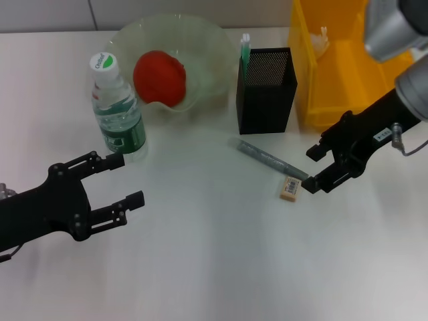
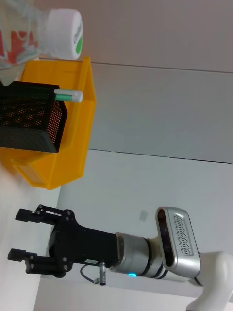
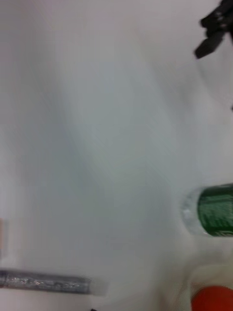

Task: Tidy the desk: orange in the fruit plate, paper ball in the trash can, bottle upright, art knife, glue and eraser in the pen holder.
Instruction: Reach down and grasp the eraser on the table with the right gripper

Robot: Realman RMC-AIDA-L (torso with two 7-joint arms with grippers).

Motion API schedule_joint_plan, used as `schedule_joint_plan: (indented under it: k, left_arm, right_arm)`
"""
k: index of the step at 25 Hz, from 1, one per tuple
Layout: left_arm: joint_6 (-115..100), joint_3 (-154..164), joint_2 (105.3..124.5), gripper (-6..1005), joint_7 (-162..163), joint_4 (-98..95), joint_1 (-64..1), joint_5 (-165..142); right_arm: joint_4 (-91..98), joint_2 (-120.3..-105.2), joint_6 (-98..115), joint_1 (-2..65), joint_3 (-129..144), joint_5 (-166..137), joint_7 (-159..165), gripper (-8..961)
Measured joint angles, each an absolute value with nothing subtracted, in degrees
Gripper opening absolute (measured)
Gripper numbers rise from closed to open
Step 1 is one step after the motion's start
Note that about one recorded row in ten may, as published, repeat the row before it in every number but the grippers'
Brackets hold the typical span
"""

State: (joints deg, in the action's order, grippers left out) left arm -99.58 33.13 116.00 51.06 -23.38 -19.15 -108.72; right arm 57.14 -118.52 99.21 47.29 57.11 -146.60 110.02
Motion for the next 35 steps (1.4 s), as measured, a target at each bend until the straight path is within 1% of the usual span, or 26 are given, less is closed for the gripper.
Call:
schedule_joint_plan:
  k: [3, 18, 35]
  left_arm:
    - [-99.6, 33.0, 115.99, 769, 51.1, -23.3, -19.3, -108.7]
    - [-99.6, 33.0, 116.01, 768, 51.1, -23.3, -19.6, -108.7]
    - [-99.6, 33.0, 115.94, 769, 51.1, -23.3, -19.2, -108.3]
  right_arm:
    - [56.6, -118.90, 98.4, 48.9, 60.9, -148.2, 111.0, 689]
    - [53.7, -119.42, 91.9, 50.9, 73.4, -148.4, 115.1, 686]
    - [53.3, -119.54, 90.4, 51.2, 74.8, -148.3, 115.5, 669]
